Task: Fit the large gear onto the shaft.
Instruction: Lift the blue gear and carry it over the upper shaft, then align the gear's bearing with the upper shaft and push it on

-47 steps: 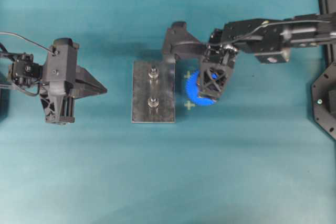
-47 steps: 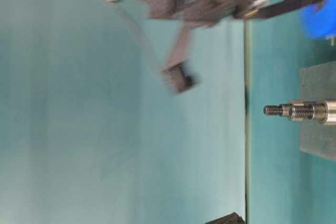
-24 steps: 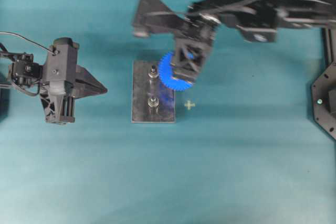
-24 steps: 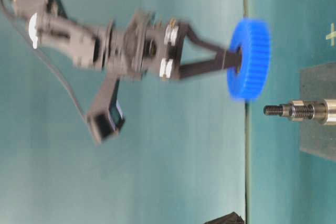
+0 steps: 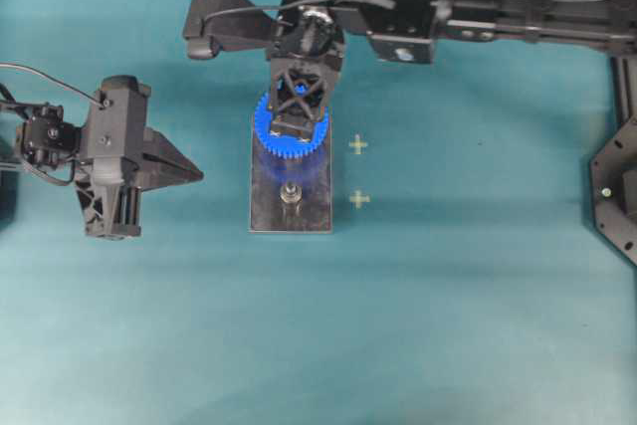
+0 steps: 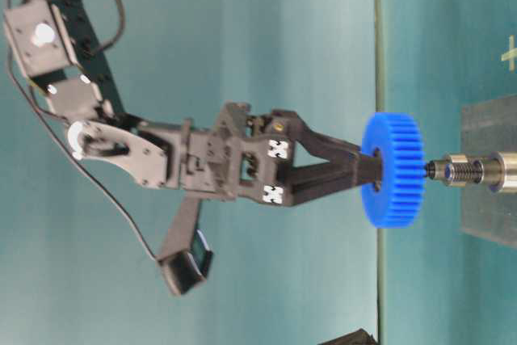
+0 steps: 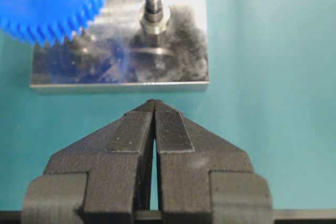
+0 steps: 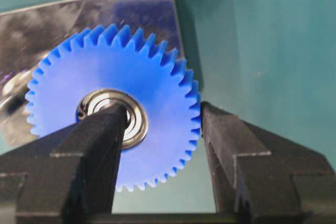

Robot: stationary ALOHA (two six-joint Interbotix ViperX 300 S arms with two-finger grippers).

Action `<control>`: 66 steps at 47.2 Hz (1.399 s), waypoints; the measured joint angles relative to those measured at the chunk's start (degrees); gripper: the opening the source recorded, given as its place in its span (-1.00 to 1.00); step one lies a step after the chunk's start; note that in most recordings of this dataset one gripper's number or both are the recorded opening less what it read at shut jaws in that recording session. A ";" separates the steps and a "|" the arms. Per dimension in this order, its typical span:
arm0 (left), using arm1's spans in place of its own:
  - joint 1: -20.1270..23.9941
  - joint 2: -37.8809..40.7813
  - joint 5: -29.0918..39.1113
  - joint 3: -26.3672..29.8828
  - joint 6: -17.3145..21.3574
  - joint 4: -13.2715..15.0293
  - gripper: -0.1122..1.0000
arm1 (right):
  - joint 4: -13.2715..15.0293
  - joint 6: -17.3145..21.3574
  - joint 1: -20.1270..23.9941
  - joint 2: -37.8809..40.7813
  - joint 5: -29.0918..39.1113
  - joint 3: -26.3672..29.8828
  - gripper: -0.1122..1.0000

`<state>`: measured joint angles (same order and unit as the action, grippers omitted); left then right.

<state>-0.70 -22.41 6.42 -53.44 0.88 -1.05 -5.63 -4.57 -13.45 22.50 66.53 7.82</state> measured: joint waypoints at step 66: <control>-0.09 0.00 0.00 0.00 -0.88 0.00 -0.80 | -0.62 -0.79 0.62 1.05 2.29 0.88 0.10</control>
<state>-0.79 -22.41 6.42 -53.44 0.00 -1.05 -6.24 -5.36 -12.83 23.55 68.82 8.70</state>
